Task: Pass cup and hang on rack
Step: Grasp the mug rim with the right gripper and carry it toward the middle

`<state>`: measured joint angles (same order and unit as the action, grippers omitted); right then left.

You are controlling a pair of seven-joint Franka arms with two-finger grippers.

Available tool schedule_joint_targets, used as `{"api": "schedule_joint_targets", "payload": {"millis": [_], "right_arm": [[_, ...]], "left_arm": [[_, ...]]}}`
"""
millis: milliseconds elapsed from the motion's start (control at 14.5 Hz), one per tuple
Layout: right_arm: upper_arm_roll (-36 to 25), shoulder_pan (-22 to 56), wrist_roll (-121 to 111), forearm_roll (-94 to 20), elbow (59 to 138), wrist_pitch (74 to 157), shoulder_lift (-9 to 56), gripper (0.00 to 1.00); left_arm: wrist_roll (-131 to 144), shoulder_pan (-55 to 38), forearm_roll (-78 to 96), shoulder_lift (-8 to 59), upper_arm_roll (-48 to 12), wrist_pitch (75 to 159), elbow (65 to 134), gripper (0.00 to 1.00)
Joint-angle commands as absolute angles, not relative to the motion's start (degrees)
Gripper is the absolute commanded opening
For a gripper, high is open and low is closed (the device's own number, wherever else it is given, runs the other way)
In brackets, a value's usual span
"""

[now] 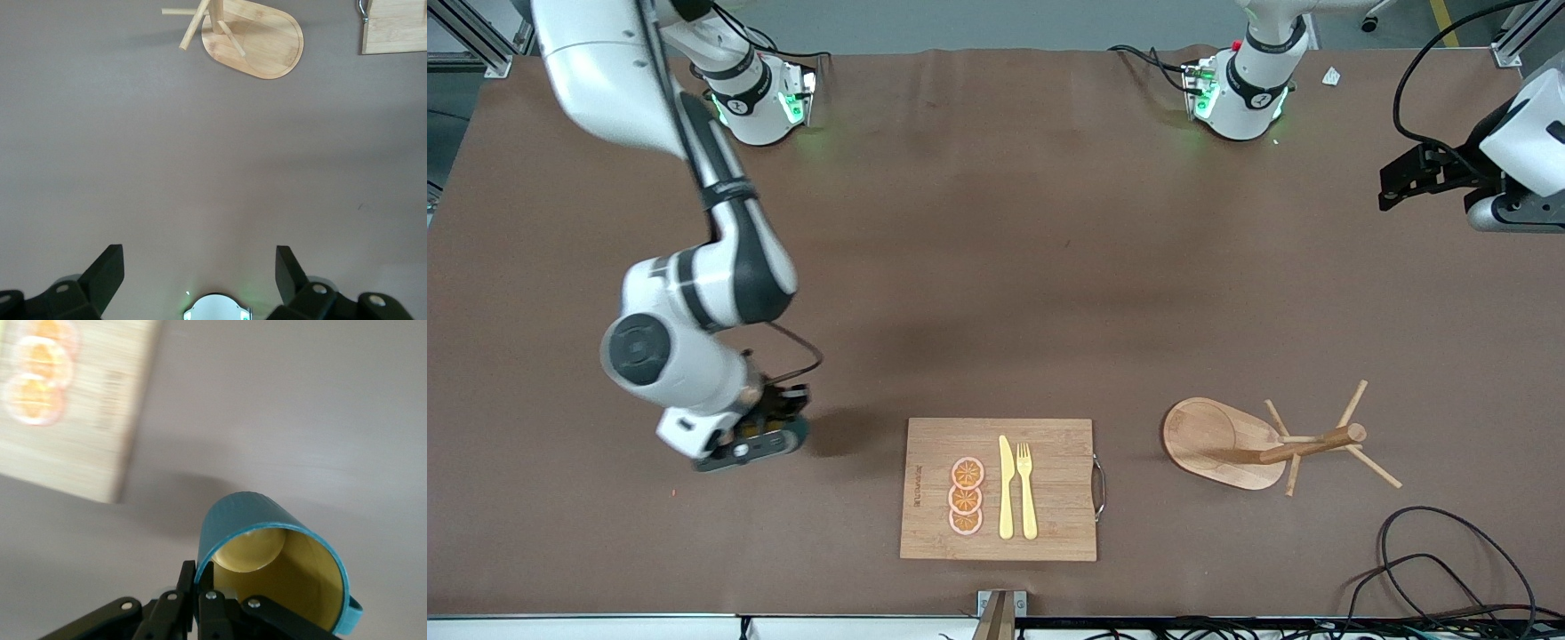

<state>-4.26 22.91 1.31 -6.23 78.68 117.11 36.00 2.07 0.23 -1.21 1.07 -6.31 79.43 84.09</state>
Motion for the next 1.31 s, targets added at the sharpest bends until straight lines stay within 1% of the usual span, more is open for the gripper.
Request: {"api": "schedule_joint_targets", "payload": {"millis": [0,207,275,413,551,620,688,1033,1101,1170,1239], "right_arm": [[-5.01,31.43,9.72,-7.21,74.46,117.59,37.69,0.0],[-4.92,38.92,15.27,-7.99,68.14,121.27,43.4,0.0],[-3.79,40.68,17.99,-9.39,65.68,122.77,45.85,0.0],[-2.37,44.1,27.38,-10.28,59.44,125.15,51.13,0.0],[-2.55,47.97,35.55,-10.28,55.82,127.16,55.0,0.0],[-2.46,49.29,39.25,-10.28,55.46,130.92,56.24,0.0],[-2.55,50.35,41.55,-10.28,55.46,132.96,57.03,0.0],[-2.72,51.5,45.09,-10.11,55.72,133.42,58.8,0.02],[-2.72,51.33,45.0,-10.11,55.72,132.9,58.54,0.11],[-2.64,50.72,45.0,-10.19,55.81,132.11,57.84,0.37],[-2.72,50.28,45.0,-10.2,55.72,130.27,56.53,0.83]], "left_arm": [[0.97,0.44,-0.97,1.67,-6.42,79.37,82.79,1.0],[0.97,0.26,-1.06,2.37,-6.5,79.37,82.79,1.0],[0.97,0.26,-0.97,2.37,-6.5,79.37,82.79,1.0],[0.97,0.26,-0.88,2.46,-6.5,79.37,82.79,1.0],[0.88,0.44,-0.36,2.46,-6.5,79.37,82.79,1.0],[0.88,0.44,-0.35,2.46,-6.5,79.37,82.79,1.0],[0.88,0.35,-0.53,2.63,-6.5,79.37,82.79,1.0],[1.58,-0.44,-0.35,3.69,-6.94,79.37,82.79,1.0],[1.93,-0.35,-0.35,4.13,-6.86,79.37,82.79,1.0],[2.37,-0.26,-0.35,4.74,-6.86,79.37,82.79,1.0],[3.68,-0.35,-0.35,5.18,-6.86,79.63,82.62,1.0]]}}
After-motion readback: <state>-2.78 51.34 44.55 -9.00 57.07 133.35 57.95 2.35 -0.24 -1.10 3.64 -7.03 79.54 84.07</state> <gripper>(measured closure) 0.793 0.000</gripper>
